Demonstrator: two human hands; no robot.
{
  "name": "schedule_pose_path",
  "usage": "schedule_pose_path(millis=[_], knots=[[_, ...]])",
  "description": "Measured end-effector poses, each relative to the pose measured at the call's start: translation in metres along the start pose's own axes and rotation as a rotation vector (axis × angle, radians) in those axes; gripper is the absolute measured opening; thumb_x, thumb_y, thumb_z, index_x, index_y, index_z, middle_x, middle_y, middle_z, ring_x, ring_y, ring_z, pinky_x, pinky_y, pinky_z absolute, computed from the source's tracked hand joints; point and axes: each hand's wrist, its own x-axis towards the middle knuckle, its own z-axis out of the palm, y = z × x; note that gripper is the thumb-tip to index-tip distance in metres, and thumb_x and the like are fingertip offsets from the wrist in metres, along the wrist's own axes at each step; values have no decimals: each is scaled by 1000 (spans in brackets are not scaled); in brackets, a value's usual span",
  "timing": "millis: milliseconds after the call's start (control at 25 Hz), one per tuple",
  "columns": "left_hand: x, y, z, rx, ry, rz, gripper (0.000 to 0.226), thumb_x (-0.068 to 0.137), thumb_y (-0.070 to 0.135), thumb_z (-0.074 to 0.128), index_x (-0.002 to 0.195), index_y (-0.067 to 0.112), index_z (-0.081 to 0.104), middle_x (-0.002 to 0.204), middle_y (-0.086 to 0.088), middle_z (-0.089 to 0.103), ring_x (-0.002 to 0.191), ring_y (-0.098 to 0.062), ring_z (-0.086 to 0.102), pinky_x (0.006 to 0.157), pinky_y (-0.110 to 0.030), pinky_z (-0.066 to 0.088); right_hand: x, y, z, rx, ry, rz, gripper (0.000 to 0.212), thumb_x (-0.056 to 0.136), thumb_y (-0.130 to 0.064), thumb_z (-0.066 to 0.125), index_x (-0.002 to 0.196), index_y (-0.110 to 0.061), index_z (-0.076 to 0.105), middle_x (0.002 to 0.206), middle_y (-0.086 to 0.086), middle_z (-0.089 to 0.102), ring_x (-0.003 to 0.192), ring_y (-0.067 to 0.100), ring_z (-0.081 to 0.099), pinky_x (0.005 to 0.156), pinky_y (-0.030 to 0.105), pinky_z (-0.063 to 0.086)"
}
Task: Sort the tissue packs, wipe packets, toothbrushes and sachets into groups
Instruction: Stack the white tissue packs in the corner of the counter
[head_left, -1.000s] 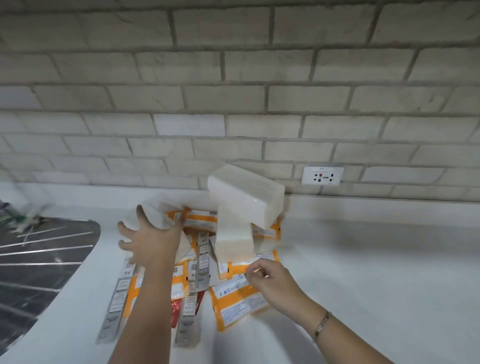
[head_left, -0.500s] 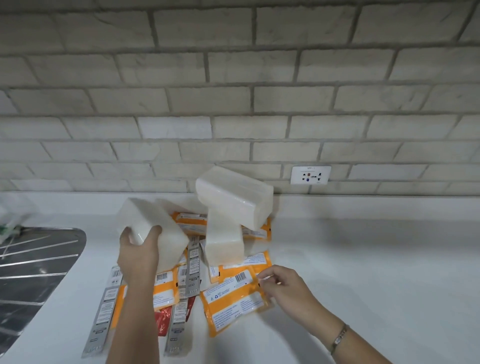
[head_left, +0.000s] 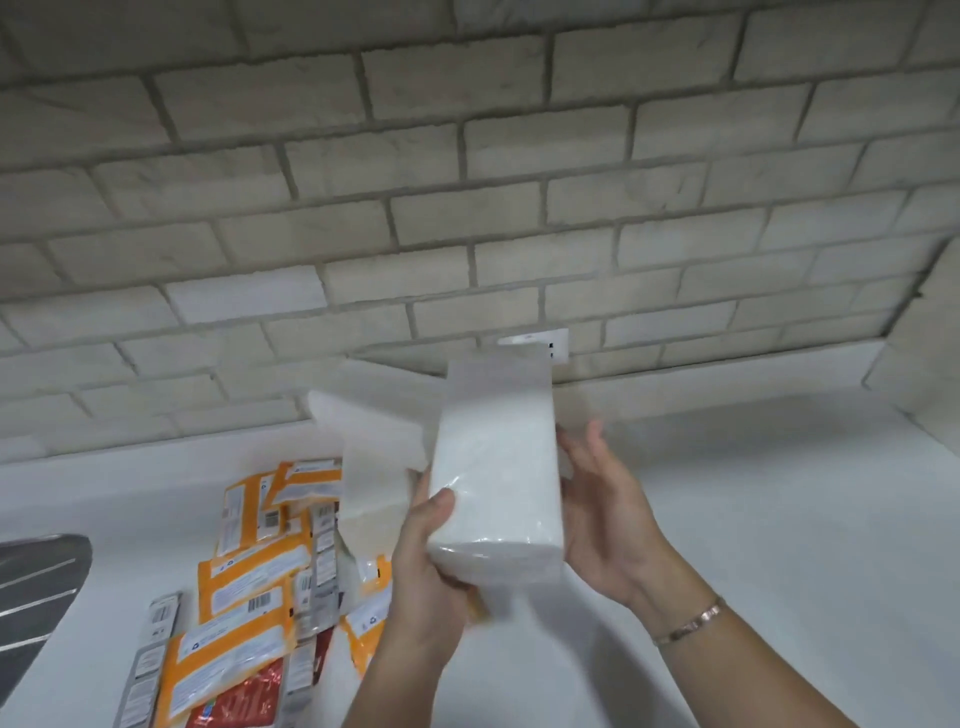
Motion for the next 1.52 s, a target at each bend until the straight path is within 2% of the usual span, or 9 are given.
schedule_pose_path(millis=[80, 320, 440, 560, 720, 880, 1040, 1280, 1520], knots=[[2, -16, 15, 28, -62, -70, 85, 59, 40, 82, 136, 12, 62, 126, -14, 72, 113, -31, 70, 93, -44, 53, -13, -17, -15, -16, -25, -41, 88, 81, -51, 80, 155, -27, 40, 142, 11, 65, 129, 33, 63, 108, 58, 49], [18, -56, 84, 324, -112, -172, 74, 79, 74, 46, 130, 25, 68, 122, -8, 75, 113, -31, 70, 85, -50, 54, -44, -51, -78, 8, 263, -167, 74, 74, -25, 82, 139, -29, 48, 124, 7, 75, 113, 30, 73, 94, 55, 58], [16, -93, 132, 327, -75, -247, 84, 70, 87, 59, 131, 31, 64, 127, -4, 72, 112, -35, 72, 77, -56, 60, -60, -74, -117, 40, 381, -292, 72, 80, -20, 83, 140, -34, 46, 124, 6, 75, 113, 29, 73, 101, 58, 55], [16, -138, 172, 342, -160, -265, 73, 68, 65, 78, 132, 36, 58, 128, -3, 71, 105, -33, 75, 76, -55, 62, -77, -96, -154, 42, 410, -388, 69, 90, -15, 74, 144, -40, 41, 127, 5, 73, 116, 29, 71, 106, 56, 51], [26, -187, 228, 465, -227, 99, 65, 67, 28, 88, 124, 39, 58, 122, 0, 72, 106, -20, 74, 81, -43, 63, -101, -139, -215, -46, 417, -395, 61, 92, -23, 71, 144, -39, 43, 132, 1, 71, 120, 25, 69, 104, 54, 53], [70, -214, 279, 987, -403, 911, 82, 67, 23, 89, 139, 37, 51, 137, -3, 53, 132, 0, 48, 104, -24, 47, -128, -194, -283, -91, 610, -452, 94, 74, -43, 80, 153, -43, 30, 114, -12, 75, 120, 20, 65, 98, 42, 55], [114, -247, 360, 1170, -694, 1410, 93, 66, 3, 86, 142, 37, 45, 147, -11, 39, 138, -37, 45, 104, -55, 49, -153, -253, -345, -51, 675, -537, 104, 70, -49, 89, 154, -45, 28, 130, 3, 69, 118, 24, 68, 95, 41, 57], [168, -303, 468, 1278, -820, 1524, 96, 67, -17, 80, 141, 33, 47, 151, -10, 37, 145, -43, 32, 120, -38, 30, -167, -329, -419, -506, 946, -663, 102, 81, -43, 85, 156, -50, 17, 154, -6, 30, 132, 17, 52, 102, 32, 47], [203, -353, 538, 1424, -1032, 1590, 99, 66, -26, 63, 143, 34, 47, 154, -8, 35, 148, -42, 30, 96, -47, 55, -167, -395, -496, -1132, 943, -601, 103, 74, -59, 84, 148, -69, 13, 161, -18, -8, 154, 29, 11, 124, 47, 25]])
